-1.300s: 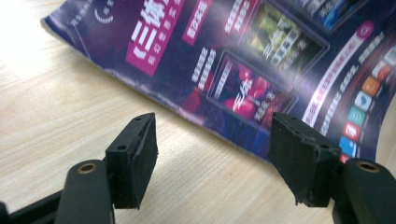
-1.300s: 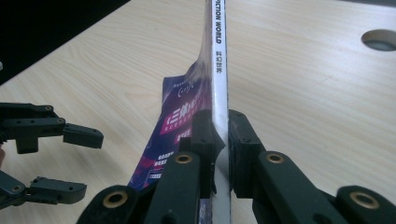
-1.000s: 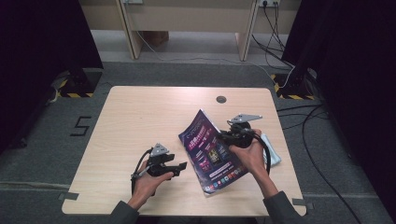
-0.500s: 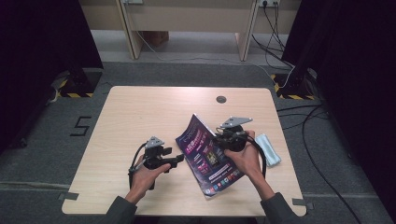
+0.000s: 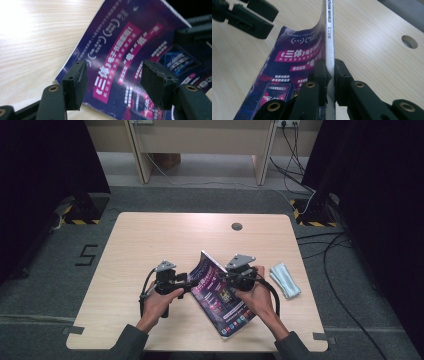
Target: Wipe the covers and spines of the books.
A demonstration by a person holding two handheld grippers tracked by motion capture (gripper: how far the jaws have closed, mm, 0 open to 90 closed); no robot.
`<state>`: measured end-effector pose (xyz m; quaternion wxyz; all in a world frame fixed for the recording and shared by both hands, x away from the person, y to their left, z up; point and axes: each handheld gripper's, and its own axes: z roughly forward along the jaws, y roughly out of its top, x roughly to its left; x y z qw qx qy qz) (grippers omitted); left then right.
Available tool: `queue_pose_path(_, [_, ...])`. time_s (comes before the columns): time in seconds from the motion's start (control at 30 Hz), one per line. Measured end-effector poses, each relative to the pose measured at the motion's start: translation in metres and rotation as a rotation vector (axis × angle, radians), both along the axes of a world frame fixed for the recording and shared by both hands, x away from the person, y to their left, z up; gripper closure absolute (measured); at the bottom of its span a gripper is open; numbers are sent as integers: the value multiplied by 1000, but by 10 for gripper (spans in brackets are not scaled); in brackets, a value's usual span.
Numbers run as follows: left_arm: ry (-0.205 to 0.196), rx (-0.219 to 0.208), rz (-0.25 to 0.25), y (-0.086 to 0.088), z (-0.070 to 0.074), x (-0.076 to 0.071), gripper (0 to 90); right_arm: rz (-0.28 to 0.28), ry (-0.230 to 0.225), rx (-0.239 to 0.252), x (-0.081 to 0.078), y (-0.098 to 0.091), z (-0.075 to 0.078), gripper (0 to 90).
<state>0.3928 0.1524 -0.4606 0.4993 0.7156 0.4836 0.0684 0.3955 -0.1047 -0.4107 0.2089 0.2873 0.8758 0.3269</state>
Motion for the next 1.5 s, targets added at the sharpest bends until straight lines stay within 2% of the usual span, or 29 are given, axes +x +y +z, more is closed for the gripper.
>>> queue_pose_path(0.1, [-1, -16, 1, -1, 5, 2, 374, 13, -25, -38, -6, 6, -4, 833])
queue_pose_path(0.2, [-6, -33, 1, -2, 8, 3, 374, 20, -19, -39, -7, 7, -7, 834])
queue_pose_path(0.23, [-3, -37, 4, -2, 10, 4, 377, 23, -19, -50, -9, 9, -12, 833])
queue_pose_path(0.4, [9, -50, 2, -3, 10, 7, 394, 24, -26, -74, -11, 13, -16, 833])
queue_pose_path(0.53, [22, -57, 5, -4, 9, 9, 396, 30, -30, -77, -12, 15, -16, 833])
queue_pose_path(0.6, [27, -68, 3, -5, 10, 9, 398, 38, -47, -90, -13, 16, -14, 833])
queue_pose_path(0.7, [23, -65, -3, -6, 13, 10, 398, 40, -48, -92, -14, 17, -14, 833])
queue_pose_path(0.83, [18, -82, -6, -8, 17, 11, 398, 42, -57, -101, -14, 17, -14, 833])
queue_pose_path(1.1, [24, -84, -2, -9, 19, 13, 397, 47, -66, -111, -16, 20, -14, 833])
queue_pose_path(1.13, [23, -76, -3, -10, 18, 13, 395, 51, -78, -112, -16, 21, -15, 833])
queue_pose_path(1.27, [26, -65, -3, -9, 18, 13, 388, 52, -75, -113, -15, 21, -14, 833])
queue_pose_path(1.3, [23, -72, -4, -8, 17, 13, 386, 40, -50, -87, -12, 19, -12, 834])
queue_pose_path(1.37, [25, -63, -6, -7, 16, 12, 385, 41, -44, -75, -10, 17, -10, 834])
queue_pose_path(1.43, [23, -61, -7, -6, 14, 11, 385, 29, -19, -33, -4, 9, -2, 834])
queue_pose_path(1.5, [33, -52, 5, 0, 10, 10, 384, 14, -30, -23, 2, 0, 14, 835])
